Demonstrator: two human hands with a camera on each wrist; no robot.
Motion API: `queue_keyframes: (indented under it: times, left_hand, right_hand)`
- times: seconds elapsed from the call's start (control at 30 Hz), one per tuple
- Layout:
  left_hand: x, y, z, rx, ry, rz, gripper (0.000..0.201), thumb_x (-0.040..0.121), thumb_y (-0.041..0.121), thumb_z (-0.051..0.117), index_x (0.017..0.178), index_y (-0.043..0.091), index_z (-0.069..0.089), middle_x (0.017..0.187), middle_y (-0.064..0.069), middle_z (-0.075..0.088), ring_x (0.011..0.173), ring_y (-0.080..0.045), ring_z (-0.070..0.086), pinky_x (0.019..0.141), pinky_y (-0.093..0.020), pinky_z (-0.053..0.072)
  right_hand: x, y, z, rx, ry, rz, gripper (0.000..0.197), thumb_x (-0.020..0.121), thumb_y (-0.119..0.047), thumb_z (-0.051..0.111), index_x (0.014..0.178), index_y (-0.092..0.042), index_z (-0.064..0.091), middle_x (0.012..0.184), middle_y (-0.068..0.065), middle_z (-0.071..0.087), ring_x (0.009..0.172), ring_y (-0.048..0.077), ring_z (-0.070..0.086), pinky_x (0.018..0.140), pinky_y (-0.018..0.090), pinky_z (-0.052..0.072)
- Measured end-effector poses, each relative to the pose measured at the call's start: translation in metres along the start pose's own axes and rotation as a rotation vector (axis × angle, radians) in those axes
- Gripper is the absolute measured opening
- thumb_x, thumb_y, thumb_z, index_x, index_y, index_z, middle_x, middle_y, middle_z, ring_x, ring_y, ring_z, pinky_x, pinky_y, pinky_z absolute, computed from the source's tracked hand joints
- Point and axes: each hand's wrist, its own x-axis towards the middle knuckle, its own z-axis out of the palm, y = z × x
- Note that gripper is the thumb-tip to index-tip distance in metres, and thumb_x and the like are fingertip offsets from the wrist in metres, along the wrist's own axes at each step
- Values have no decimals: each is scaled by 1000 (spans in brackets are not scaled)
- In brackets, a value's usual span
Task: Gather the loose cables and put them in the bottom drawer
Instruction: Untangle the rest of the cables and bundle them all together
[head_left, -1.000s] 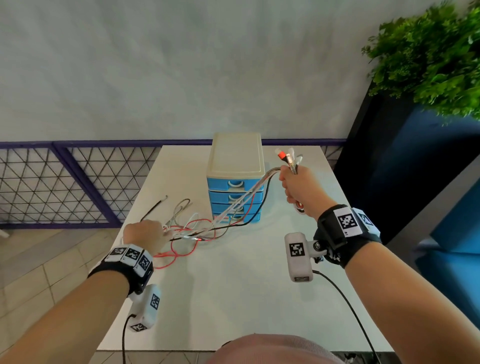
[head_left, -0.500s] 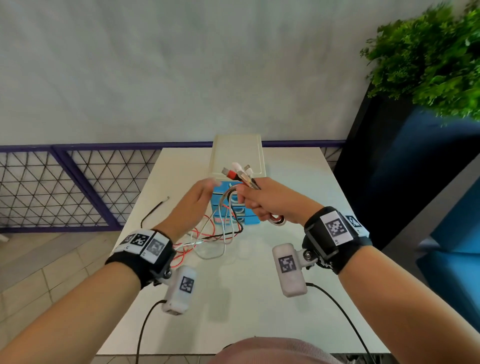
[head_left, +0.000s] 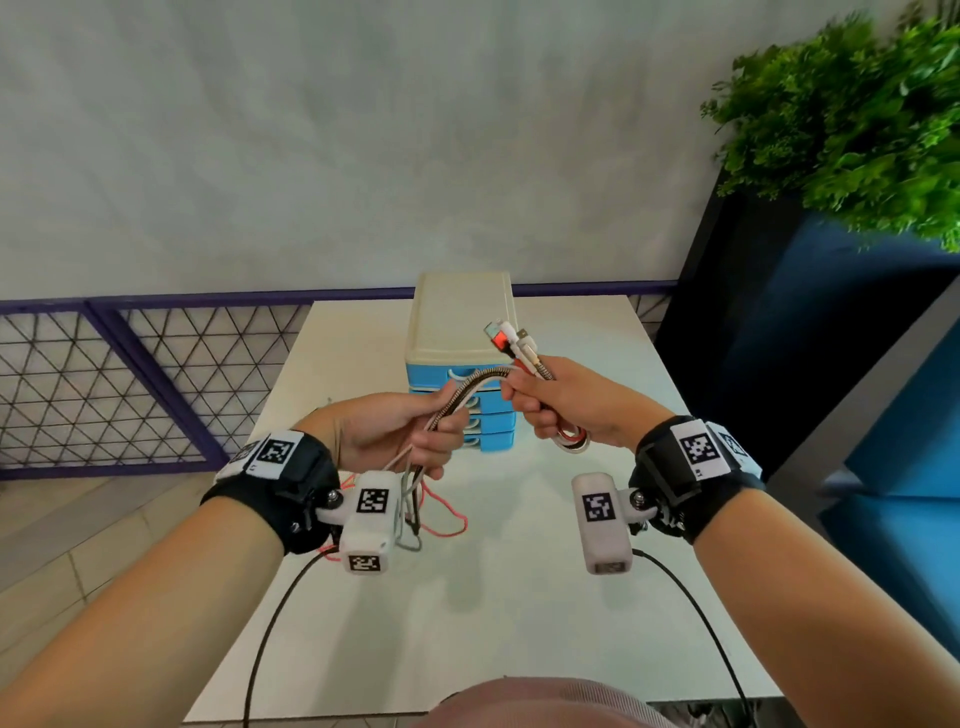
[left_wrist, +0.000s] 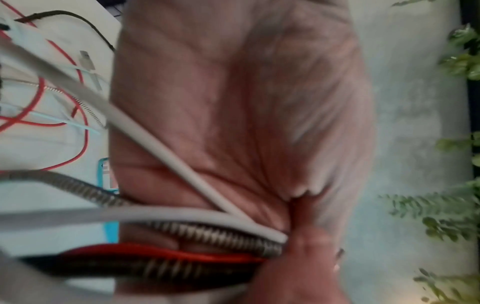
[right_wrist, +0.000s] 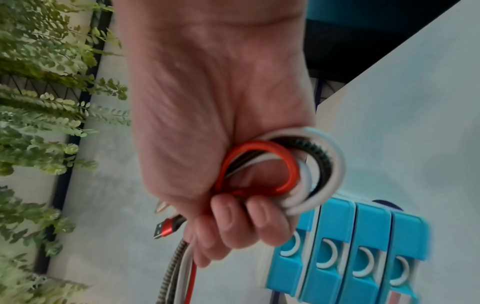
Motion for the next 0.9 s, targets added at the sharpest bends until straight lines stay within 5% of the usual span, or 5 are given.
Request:
queue_keyframes:
  times: [0.17,0.3,0.6,0.8,0.9]
  left_hand:
    - [2,-8,-2,-89,0,-18,41,95,49,28,80,18,51,58,7,42,52,-10,42,75,-26,49]
    - [4,-11,4,-136,104,22,38,97,46,30,77,19,46,57,8,34,48,-7,32,56,-20,39]
    - [28,-20,56,1180,1012,137,28,102,36,27,84,18,37,67,7,42,58,-8,40,52,-30,27]
    - [28,-15,77,1555,1134,89,11,100,21,39,109,16,42,110,1,64,91,-21,62,57,-29,27]
    - [29,-13,80,1679,1125,-13,22,94,8,42,115,13,42,106,-3,65,88,-25,65,56,-32,32]
  right_hand:
    - [6,10,-3,-51,148,-17,24,103,-27,41,93,-11,56,63,-5,44,49,6,36,49,20,36]
    - [11,15,-3,-23,270,-14,24,103,-26,39,95,-12,56,63,-4,43,50,7,37,52,22,37]
    - [29,13,10,257,337,54,45,96,-56,37,94,-13,49,60,-4,39,51,10,39,53,25,39]
    - [30,10,19,431,363,120,59,88,-72,32,78,-15,46,59,-1,35,49,12,38,50,26,37]
    - [27,9,22,454,286,156,69,75,-83,40,72,-15,49,62,3,44,54,15,41,54,27,38]
